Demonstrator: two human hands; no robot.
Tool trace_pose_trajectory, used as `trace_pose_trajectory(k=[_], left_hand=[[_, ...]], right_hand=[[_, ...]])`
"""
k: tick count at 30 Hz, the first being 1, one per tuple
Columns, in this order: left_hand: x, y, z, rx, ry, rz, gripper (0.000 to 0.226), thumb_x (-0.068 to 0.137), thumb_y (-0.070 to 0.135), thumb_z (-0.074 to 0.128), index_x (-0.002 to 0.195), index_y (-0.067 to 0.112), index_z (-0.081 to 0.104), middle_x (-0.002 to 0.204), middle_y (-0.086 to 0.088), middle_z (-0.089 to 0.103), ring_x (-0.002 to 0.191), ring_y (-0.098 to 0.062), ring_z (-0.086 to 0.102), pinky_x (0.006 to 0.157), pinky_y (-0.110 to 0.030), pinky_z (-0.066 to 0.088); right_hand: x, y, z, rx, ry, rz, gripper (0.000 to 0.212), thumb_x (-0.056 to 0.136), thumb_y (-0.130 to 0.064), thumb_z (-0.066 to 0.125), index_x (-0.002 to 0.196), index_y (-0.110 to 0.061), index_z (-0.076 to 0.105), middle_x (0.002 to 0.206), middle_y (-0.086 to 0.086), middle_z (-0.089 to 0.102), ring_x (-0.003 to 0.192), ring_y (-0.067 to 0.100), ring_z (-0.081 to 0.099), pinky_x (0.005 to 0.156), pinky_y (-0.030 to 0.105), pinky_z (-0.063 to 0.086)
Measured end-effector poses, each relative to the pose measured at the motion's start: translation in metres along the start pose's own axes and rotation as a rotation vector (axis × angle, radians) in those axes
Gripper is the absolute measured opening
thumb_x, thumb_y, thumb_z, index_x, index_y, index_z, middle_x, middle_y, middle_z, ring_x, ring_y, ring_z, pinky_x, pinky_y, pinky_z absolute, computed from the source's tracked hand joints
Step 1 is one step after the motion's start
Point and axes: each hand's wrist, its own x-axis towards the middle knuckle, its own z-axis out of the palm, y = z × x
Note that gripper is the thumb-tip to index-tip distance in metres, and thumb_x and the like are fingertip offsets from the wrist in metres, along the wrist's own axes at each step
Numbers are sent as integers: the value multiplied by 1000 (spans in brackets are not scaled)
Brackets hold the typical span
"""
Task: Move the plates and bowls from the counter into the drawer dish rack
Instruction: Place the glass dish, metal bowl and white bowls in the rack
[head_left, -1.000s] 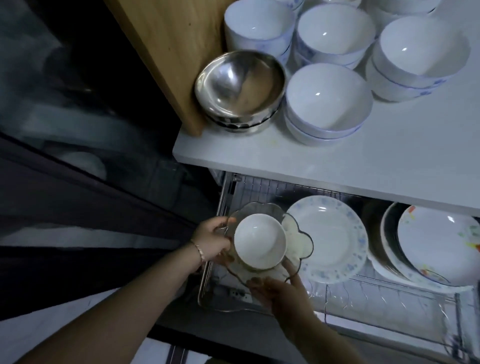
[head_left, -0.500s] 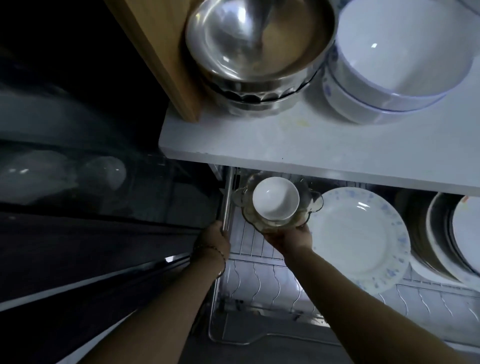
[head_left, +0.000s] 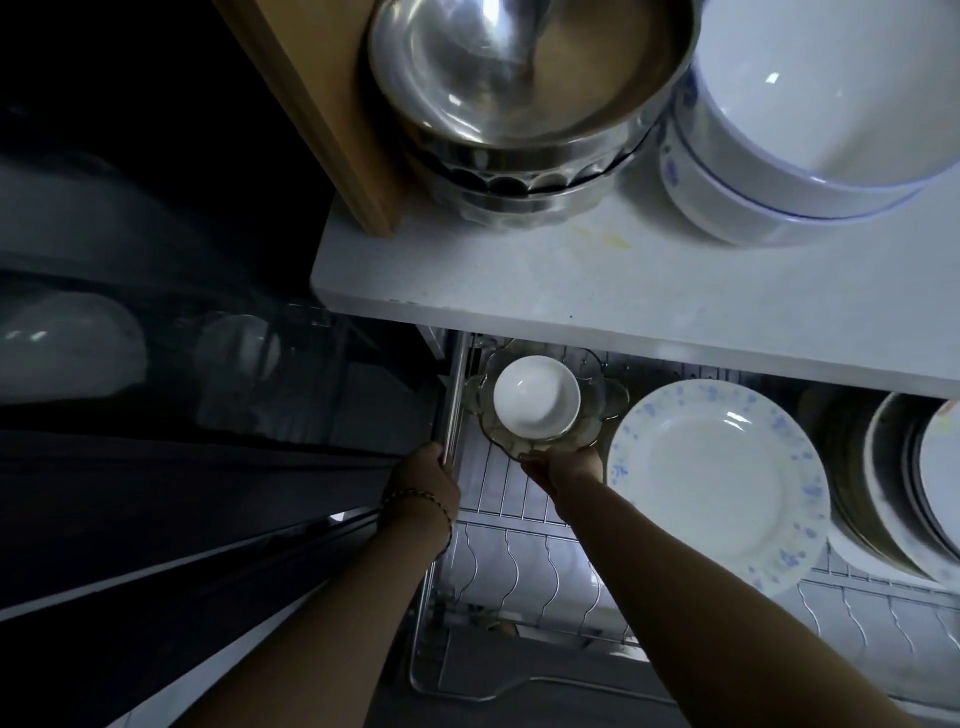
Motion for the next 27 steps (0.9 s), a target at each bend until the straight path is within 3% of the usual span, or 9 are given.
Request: trace_pose_trajectory(k=[4, 7, 10, 13, 16, 19, 22, 24, 27], left_hand=[[-10, 8, -6, 46, -61, -24, 23, 94, 4, 39, 77, 9, 54, 95, -19, 57, 95, -27, 56, 83, -25, 41], [-28, 26, -21, 63, -13, -13, 33, 91, 3, 43, 122, 0, 53, 124, -23, 56, 115, -35, 56, 99, -35, 46], [-61, 65, -54, -225, 249, 170, 37, 90, 5, 49, 127, 5, 53, 122, -19, 54, 102, -32, 59, 85, -27, 47], [-88, 109, -95, -613, 397, 283, 31, 93, 21, 48, 119, 6, 55, 114, -17, 60, 95, -26, 58, 79, -28, 43], [-96, 147, -134, -917, 244, 240, 43, 93, 36, 44, 123, 5, 49, 104, -9, 59, 94, -28, 60, 83, -39, 50], [-91, 173, -159, -941, 30, 90, 39, 93, 37, 46, 122, 11, 46, 103, -4, 52, 96, -29, 60, 80, -41, 52], [-85, 179, -167, -985, -86, 58, 22, 93, 23, 47, 113, 13, 45, 99, -9, 55, 83, -29, 63, 74, -38, 55], [-84, 172, -166, -969, -93, 55, 29, 90, 10, 45, 119, 8, 44, 90, -12, 61, 67, -23, 63, 60, -32, 56], [-96, 154, -163, -911, -97, 13, 47, 87, 10, 46, 134, 11, 38, 113, -17, 62, 67, -21, 64, 45, -26, 55]], right_hand=[[-23, -3, -10, -343, -85, -2, 23, 93, 1, 45, 115, 3, 50, 98, 15, 53, 64, 15, 55, 47, 19, 52], [-66, -27, -19, -565, -128, -32, 9, 94, -4, 44, 91, -7, 52, 82, 11, 55, 60, 15, 55, 50, 22, 47], [-130, -74, -22, -706, -233, -259, 29, 91, -3, 47, 119, -5, 53, 88, 13, 59, 57, 14, 56, 50, 21, 44], [-204, -126, -15, -693, -354, -442, 12, 91, -11, 53, 100, -6, 60, 68, 8, 59, 43, 9, 57, 40, 16, 45], [-248, -169, 9, -567, -401, -425, 25, 90, -36, 54, 82, -13, 53, 68, 11, 59, 54, 18, 61, 57, 26, 54], [-252, -188, 39, -404, -451, -320, 24, 91, -45, 50, 83, -22, 46, 79, 11, 56, 68, 25, 61, 71, 33, 54], [-240, -183, 58, -313, -422, -322, 20, 95, -28, 46, 97, -9, 53, 74, 11, 56, 59, 22, 58, 57, 29, 51], [-231, -173, 57, -296, -370, -384, 23, 93, -14, 45, 111, -3, 51, 70, 14, 57, 48, 20, 58, 42, 24, 52], [-236, -157, 35, -327, -380, -419, 17, 92, -8, 44, 109, -6, 44, 72, 14, 60, 51, 21, 60, 42, 23, 54]])
